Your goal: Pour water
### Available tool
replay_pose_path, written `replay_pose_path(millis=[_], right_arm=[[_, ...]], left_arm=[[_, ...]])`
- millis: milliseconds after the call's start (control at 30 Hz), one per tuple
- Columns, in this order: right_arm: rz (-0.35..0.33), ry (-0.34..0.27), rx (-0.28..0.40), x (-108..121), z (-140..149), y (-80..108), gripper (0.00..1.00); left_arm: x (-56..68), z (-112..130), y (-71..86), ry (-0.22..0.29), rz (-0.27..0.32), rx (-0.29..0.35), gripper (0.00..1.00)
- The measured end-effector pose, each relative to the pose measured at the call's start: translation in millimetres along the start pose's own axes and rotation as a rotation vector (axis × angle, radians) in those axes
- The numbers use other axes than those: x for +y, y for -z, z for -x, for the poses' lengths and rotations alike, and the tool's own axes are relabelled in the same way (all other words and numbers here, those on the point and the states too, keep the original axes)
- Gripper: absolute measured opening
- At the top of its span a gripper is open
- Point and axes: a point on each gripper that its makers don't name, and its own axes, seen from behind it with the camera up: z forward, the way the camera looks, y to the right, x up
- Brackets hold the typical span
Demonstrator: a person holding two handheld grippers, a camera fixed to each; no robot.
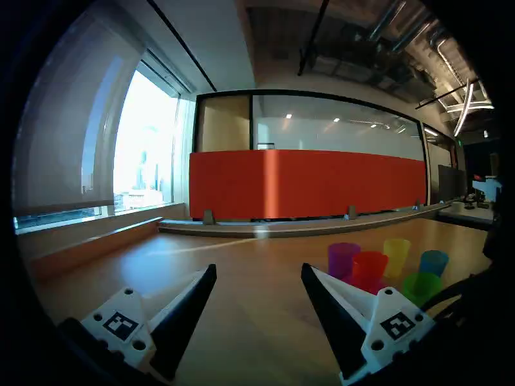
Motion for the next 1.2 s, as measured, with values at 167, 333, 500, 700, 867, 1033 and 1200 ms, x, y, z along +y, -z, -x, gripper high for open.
replay_pose_path(millis=[167, 333, 500, 700, 867, 1033, 1200], right_arm=[[0.006, -0.025, 0.008, 3.3, 10.4, -0.7, 0.99], [0.005, -0.033, -0.011, 3.2, 26.7, -2.3, 0.99], [0.010, -0.033, -0.021, 4.0, 35.8, -6.4, 1.00], [0.024, -0.044, -0.030, 11.0, 44.7, -9.0, 0.99], [0.029, -0.040, -0.047, 13.1, 55.5, -9.7, 0.99], [0.031, -0.043, -0.060, 14.2, 62.0, -10.3, 0.99], [0.032, -0.047, -0.069, 14.4, 67.8, -11.2, 0.99]], left_arm=[[0.0, -0.1, -0.3, 0.000, 0.000, 0.000, 0.98], [0.3, -0.3, -0.8, 0.000, 0.000, 0.000, 0.98], [0.0, -0.3, -1.2, 0.000, 0.000, 0.000, 0.98], [0.2, -0.1, -1.2, 0.000, 0.000, 0.000, 0.98], [0.2, -0.4, -1.2, 0.000, 0.000, 0.000, 0.98], [0.0, -0.2, -1.4, 0.000, 0.000, 0.001, 0.98], [-0.1, 0.0, -1.5, 0.000, 0.000, 0.001, 0.98]])
